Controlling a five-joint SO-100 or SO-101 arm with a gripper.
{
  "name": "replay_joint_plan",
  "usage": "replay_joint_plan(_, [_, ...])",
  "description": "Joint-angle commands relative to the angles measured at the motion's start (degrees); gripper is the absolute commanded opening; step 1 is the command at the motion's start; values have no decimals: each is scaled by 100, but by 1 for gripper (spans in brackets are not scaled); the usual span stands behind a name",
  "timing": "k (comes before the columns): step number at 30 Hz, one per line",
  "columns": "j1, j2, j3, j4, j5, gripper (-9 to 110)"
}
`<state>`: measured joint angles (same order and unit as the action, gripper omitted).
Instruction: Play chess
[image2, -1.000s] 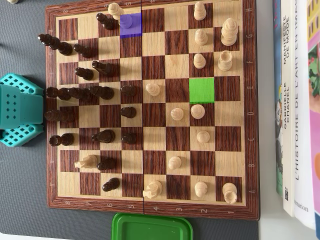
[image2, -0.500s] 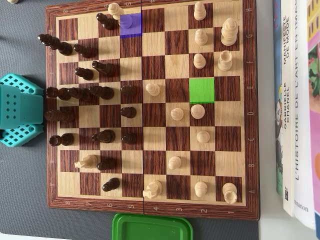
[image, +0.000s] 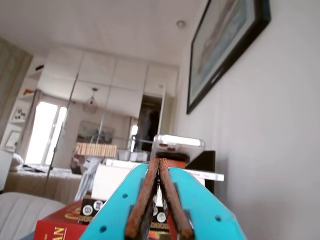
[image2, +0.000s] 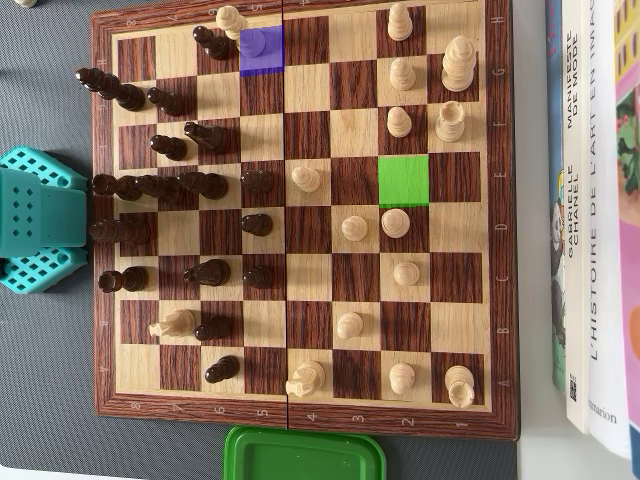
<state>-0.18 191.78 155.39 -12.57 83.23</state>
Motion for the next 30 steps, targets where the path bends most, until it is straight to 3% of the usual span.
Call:
replay_joint_plan(1, [0, 18, -18, 431, -26, 4])
replay_joint_plan(6, [-88, 0, -360, 1749, -26, 4])
replay_joint_plan(21, [-1187, -2373, -3226, 7611, -35, 4])
replay_joint_plan(30, [-1450, -3586, -4737, 9686, -35, 3])
